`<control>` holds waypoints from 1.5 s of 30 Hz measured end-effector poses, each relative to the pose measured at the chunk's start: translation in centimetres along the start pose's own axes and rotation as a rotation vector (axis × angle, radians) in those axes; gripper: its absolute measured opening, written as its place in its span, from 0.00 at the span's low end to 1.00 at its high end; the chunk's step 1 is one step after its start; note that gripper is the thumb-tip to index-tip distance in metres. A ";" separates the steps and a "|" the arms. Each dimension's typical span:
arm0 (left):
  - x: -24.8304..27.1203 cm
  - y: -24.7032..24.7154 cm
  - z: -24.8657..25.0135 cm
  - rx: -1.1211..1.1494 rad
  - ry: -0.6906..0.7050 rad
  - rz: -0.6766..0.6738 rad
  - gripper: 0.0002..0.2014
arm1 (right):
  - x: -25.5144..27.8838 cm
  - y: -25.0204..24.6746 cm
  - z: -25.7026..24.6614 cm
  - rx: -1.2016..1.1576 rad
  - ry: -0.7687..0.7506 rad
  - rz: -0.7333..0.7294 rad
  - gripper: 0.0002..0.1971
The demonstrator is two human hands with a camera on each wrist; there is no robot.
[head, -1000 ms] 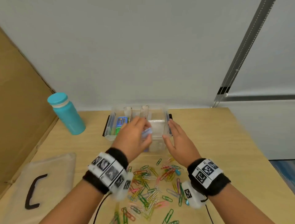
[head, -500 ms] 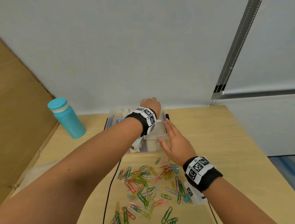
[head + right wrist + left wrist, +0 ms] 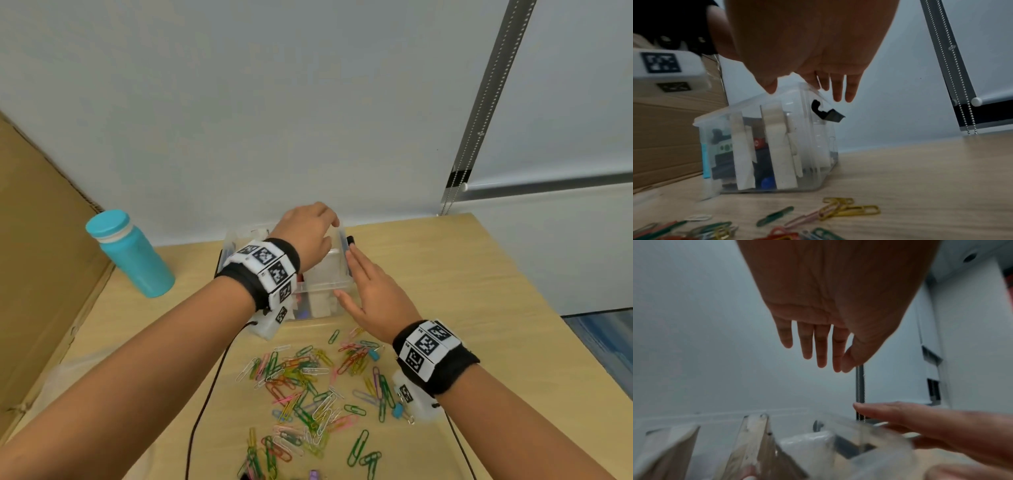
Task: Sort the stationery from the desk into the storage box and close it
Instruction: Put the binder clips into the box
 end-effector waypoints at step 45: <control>27.5 9.5 -3.2 0.299 0.267 -0.500 0.16 | 13.7 7.3 -11.7 -0.199 0.159 -0.517 0.07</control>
Point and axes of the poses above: each hand's wrist, its own x-axis away from the middle knuckle, its own y-axis out of the palm, z = x × y, the point moved 3 cm from there along -x, towards the middle knuckle, and after that the axes turned 4 degrees about -y, right-handed, at the moved point
